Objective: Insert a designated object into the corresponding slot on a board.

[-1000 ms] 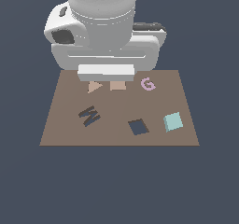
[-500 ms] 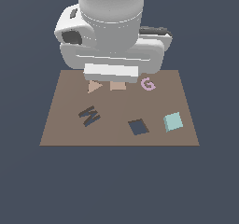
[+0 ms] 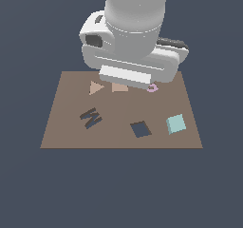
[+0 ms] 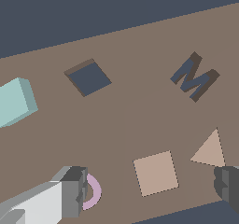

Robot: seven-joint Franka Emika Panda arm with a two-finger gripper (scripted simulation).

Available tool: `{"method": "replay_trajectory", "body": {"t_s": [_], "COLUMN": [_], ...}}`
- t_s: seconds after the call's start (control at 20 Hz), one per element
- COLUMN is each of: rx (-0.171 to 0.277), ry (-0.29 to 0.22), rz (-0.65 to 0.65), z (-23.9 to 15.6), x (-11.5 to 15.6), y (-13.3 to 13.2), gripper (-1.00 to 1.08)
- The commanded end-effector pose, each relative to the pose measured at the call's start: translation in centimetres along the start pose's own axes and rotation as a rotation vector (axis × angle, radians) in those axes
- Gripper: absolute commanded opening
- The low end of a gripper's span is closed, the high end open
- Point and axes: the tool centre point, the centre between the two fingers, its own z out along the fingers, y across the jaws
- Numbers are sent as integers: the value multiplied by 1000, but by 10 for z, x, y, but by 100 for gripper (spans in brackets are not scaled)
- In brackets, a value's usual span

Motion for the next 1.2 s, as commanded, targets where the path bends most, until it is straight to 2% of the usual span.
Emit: {"method": "replay_trajectory", "body": {"t_s": [0.0, 0.6, 1.15], "rx": [1, 10, 18], "ry": [0, 3, 5], "rz": [60, 417, 753], "z": [5, 35, 63], "x": [-3, -6, 13], "y": [-10, -74, -132], "gripper": [100, 100, 100]}}
